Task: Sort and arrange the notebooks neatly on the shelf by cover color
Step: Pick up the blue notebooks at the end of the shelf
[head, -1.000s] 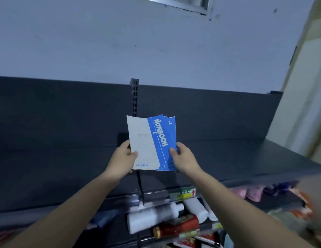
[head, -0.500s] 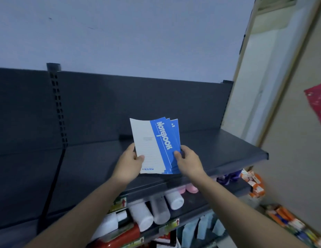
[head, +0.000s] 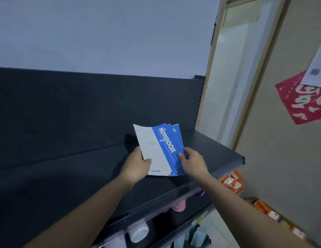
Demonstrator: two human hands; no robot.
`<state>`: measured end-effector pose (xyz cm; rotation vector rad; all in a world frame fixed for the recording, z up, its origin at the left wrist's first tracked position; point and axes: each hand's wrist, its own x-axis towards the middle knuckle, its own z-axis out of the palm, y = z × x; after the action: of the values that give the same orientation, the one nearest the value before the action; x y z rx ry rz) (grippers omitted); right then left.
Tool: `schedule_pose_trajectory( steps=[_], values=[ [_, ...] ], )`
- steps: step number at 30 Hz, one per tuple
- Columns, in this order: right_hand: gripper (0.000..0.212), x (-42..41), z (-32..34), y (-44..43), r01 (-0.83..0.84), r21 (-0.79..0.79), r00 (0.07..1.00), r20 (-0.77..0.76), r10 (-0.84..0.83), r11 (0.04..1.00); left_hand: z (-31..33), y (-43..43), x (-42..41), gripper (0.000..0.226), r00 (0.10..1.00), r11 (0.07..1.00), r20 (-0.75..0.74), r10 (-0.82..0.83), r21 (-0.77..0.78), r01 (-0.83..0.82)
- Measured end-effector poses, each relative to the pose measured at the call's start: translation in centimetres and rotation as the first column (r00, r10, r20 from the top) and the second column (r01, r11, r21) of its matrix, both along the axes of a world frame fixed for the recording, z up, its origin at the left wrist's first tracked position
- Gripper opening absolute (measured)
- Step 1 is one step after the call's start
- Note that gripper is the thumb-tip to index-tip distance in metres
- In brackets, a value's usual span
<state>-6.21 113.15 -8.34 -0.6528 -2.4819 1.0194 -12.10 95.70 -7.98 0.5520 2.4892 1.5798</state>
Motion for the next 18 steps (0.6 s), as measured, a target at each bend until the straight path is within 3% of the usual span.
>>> schedule_pose_trajectory(
  steps=[6,12,16,18],
  values=[
    [0.029,-1.5,-0.8,7.7,0.02,0.048,0.998,0.06,-0.023,0.999,-0.7,8.0,-1.6,0.016,1.0,0.999,0.0,0.005,-0.05,-0.005],
    [0.035,-3.1,-1.0,16.8,-0.025,0.117,0.983,0.185,0.003,0.993,-2.1,16.2,-3.0,0.025,0.999,0.992,0.05,0.003,-0.124,0.003],
    [0.021,-4.1,-1.3,21.7,-0.065,0.169,0.967,0.255,0.02,0.983,-3.1,20.7,-3.5,0.031,0.996,0.976,0.081,0.028,-0.218,-0.01],
    [0.024,-4.6,-1.6,23.4,-0.084,0.192,0.959,0.281,0.027,0.978,-3.4,22.3,-3.6,0.032,0.995,0.964,0.093,0.037,-0.266,-0.011]
  ],
)
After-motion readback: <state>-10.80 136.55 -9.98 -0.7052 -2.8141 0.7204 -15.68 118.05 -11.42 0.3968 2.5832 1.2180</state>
